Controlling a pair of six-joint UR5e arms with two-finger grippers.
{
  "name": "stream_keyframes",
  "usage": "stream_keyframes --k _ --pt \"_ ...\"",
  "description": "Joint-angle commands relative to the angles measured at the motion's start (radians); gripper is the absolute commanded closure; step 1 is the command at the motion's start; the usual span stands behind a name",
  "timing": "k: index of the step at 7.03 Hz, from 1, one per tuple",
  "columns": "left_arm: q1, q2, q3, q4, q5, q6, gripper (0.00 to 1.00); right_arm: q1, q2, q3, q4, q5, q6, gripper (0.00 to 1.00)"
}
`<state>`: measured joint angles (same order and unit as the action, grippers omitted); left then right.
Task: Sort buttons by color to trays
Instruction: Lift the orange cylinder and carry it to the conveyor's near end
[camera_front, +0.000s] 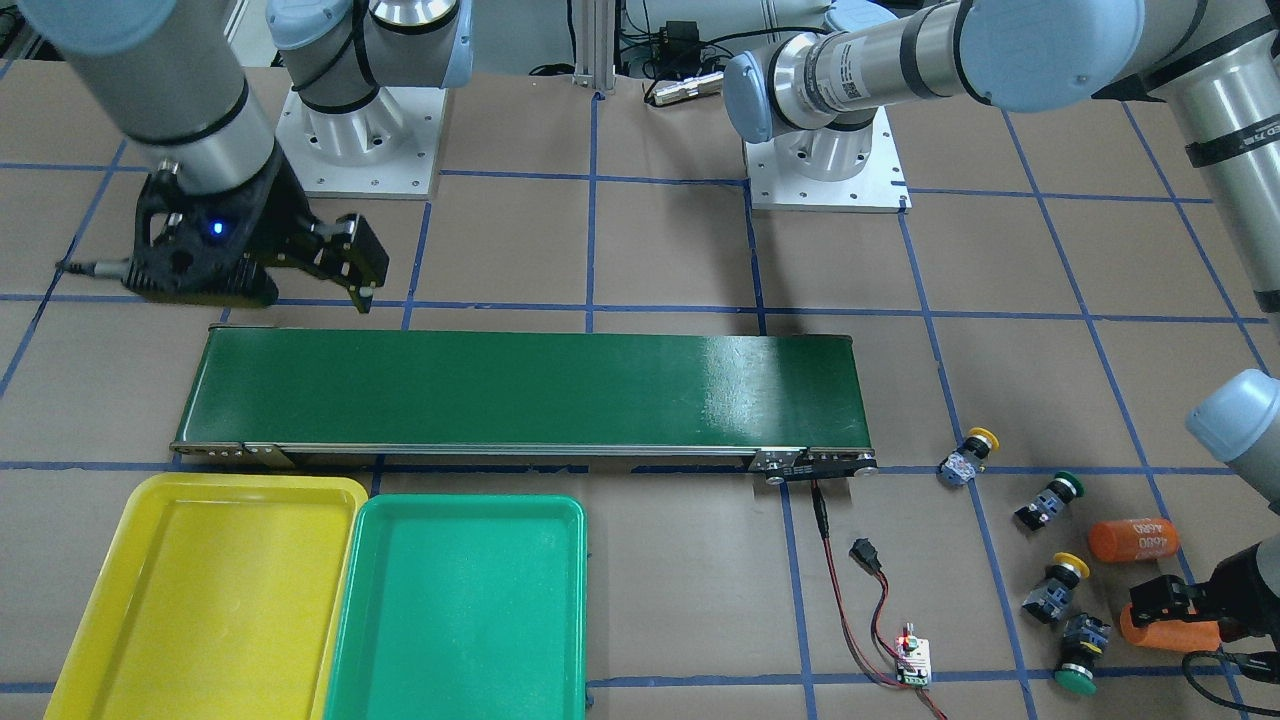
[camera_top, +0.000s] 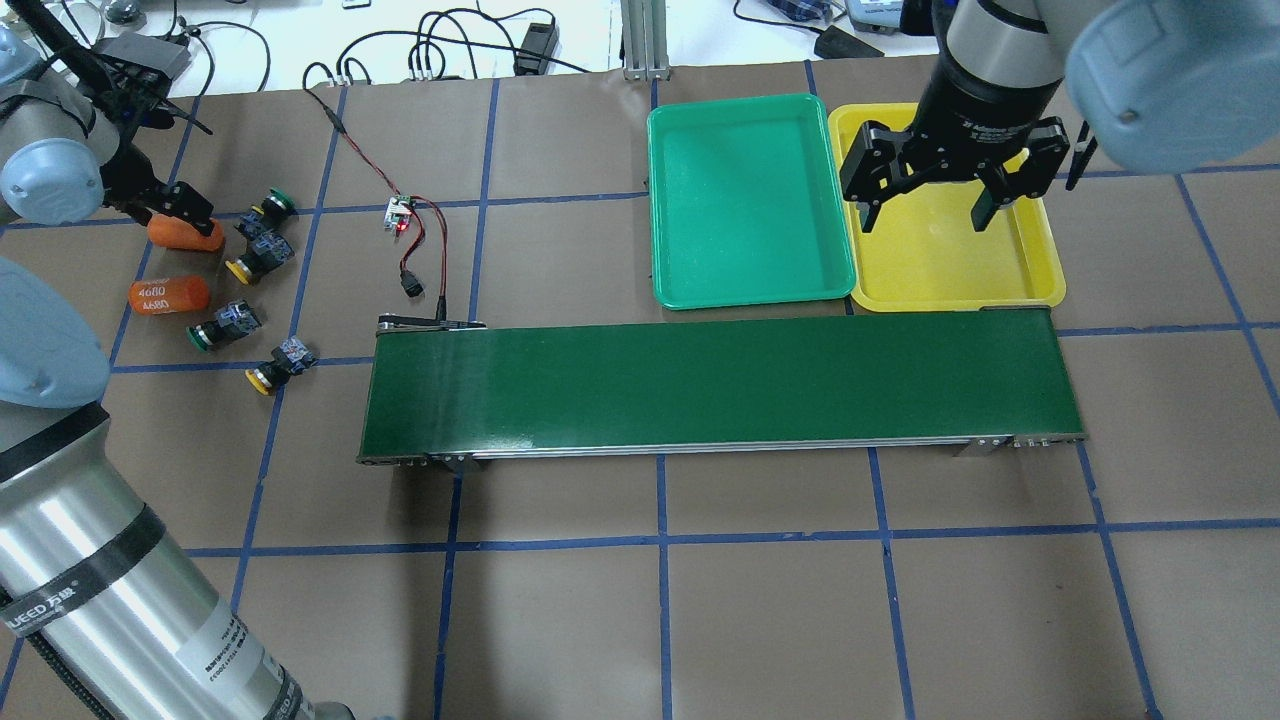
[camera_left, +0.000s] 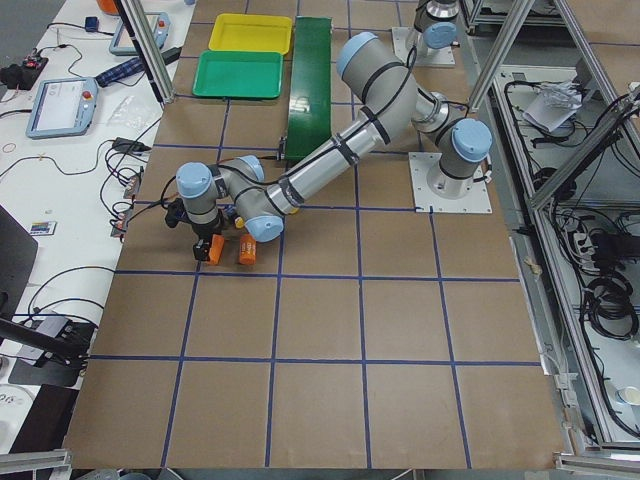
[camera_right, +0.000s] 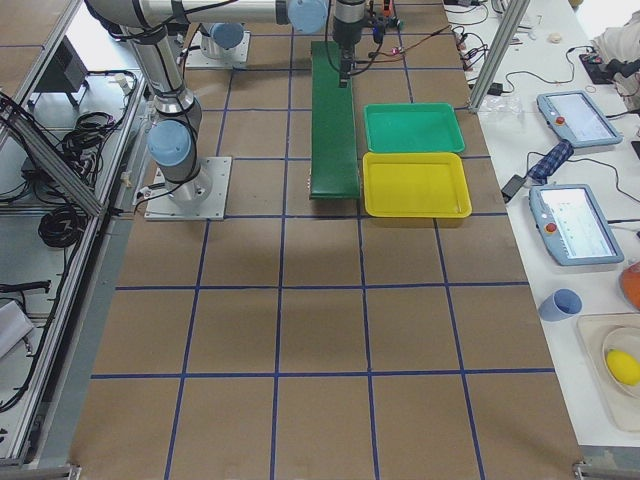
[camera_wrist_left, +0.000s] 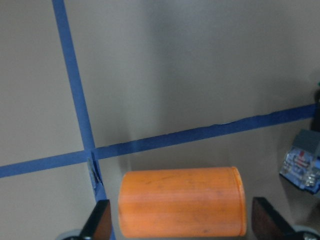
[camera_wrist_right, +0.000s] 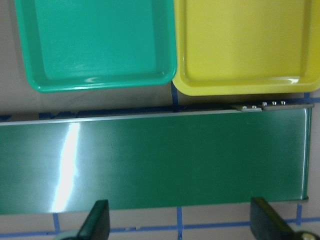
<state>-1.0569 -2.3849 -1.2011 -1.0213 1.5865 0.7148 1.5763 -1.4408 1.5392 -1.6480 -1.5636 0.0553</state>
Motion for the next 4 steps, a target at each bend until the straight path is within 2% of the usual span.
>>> stream_keyframes --k 1,2,4 --pt "0.0 -0.005 -0.002 -0.002 0.001 0.0 0.0 -0.013 0.103 -0.002 -0.113 -0.001 -0.002 0.0" --pt "0.0 -0.013 -0.002 -0.002 -0.002 -0.002 0.0 -0.01 0.143 -0.002 -0.181 0.0 -0.002 0.0" --pt "-0.003 -0.014 0.0 -0.005 0.003 -0.002 0.99 -0.013 0.155 -0.027 -0.243 0.0 -0.006 0.0"
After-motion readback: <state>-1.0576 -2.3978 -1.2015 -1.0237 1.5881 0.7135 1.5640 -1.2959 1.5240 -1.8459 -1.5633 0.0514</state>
